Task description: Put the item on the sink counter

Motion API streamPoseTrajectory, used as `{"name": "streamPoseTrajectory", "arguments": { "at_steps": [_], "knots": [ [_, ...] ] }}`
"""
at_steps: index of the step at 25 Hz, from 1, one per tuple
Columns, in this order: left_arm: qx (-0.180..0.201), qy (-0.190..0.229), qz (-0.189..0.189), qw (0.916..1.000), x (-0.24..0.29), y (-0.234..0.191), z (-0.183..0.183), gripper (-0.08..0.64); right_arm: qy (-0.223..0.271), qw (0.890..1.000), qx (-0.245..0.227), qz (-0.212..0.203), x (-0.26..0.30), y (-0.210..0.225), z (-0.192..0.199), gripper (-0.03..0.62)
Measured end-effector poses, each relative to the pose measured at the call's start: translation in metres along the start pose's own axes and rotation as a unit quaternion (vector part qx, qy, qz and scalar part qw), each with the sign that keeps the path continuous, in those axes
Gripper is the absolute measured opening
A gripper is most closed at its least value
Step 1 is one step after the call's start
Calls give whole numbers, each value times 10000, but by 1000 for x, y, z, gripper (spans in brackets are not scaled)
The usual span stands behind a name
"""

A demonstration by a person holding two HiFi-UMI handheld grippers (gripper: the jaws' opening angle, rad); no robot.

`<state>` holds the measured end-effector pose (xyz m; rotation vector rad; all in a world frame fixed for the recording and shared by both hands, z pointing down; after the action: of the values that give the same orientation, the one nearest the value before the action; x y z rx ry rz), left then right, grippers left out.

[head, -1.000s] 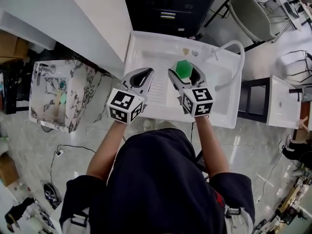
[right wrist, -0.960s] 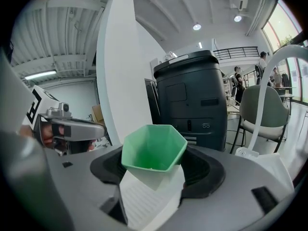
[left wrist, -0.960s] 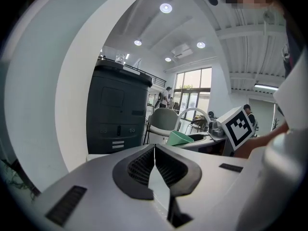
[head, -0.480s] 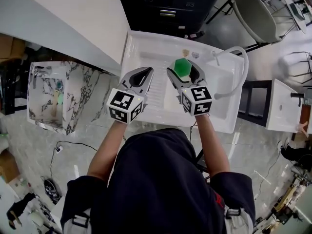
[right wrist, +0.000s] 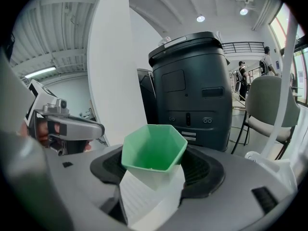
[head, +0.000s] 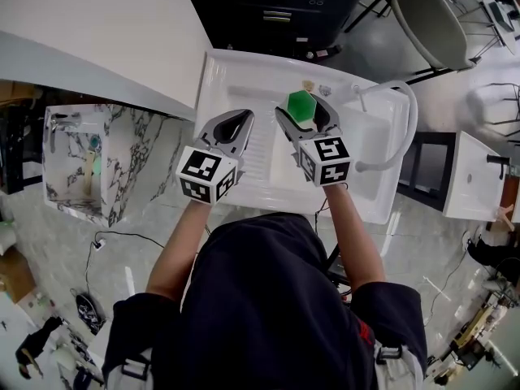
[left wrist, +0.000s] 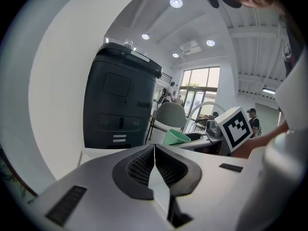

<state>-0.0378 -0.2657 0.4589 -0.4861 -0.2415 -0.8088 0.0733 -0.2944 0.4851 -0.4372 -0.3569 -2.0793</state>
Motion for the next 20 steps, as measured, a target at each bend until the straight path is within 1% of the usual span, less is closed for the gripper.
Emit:
{"name": "streamPoseTrajectory", "arguments": {
  "at_steps": [8, 20],
  "knots": [
    [-80, -100, -37, 9999, 17, -5, 6, 17, -79, 9999, -119, -48, 18, 9, 5, 336],
    [-264, -234, -160, 9992, 33, -17, 15, 17, -70, 9996, -276, -76, 57, 22, 6, 337]
  ]
}}
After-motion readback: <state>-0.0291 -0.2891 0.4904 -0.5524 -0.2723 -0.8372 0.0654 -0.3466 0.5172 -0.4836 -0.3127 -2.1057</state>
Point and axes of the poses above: the fingertips, and each gripper's own axes: x forward along the fingers, y to its right, z out of its underside, the point moved 2 cm from there along -x, backward along the fingers, and after that the axes turned 5 degrees about -x, right-handed, at the moved point
